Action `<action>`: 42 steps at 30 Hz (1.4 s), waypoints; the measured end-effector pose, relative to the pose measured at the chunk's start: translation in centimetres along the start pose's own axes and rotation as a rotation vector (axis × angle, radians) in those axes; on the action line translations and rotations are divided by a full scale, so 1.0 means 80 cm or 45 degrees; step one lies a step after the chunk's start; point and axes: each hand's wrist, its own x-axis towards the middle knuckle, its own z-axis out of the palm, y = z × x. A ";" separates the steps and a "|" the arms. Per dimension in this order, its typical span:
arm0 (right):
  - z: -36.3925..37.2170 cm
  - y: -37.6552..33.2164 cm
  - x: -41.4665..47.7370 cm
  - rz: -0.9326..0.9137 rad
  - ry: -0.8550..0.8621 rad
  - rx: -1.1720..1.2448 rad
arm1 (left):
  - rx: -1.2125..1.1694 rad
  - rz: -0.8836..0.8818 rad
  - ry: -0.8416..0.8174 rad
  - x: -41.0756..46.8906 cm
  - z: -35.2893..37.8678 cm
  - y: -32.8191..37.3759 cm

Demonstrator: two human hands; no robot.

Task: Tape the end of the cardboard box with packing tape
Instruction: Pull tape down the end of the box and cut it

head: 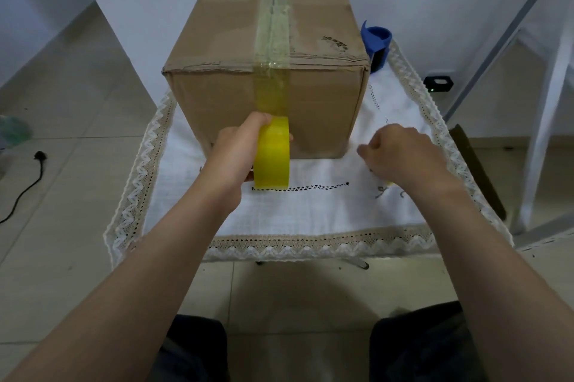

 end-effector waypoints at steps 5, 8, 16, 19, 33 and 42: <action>0.002 0.027 0.001 0.158 -0.157 0.019 | -0.053 0.092 -0.038 -0.004 0.003 -0.003; -0.002 0.031 -0.002 0.194 -0.234 0.134 | -0.092 0.112 -0.041 -0.007 0.003 -0.004; 0.007 0.004 -0.011 -0.130 -0.256 0.331 | -0.203 0.043 -0.090 -0.001 0.004 -0.006; -0.004 -0.024 -0.024 -0.405 -0.240 0.635 | -0.206 0.013 -0.068 0.001 0.004 -0.002; -0.026 -0.077 -0.024 -0.799 -0.095 0.651 | -0.323 -0.106 -0.007 0.007 0.016 -0.012; -0.021 -0.090 -0.013 -0.902 0.234 0.503 | -0.194 -0.035 -0.002 0.001 0.015 -0.008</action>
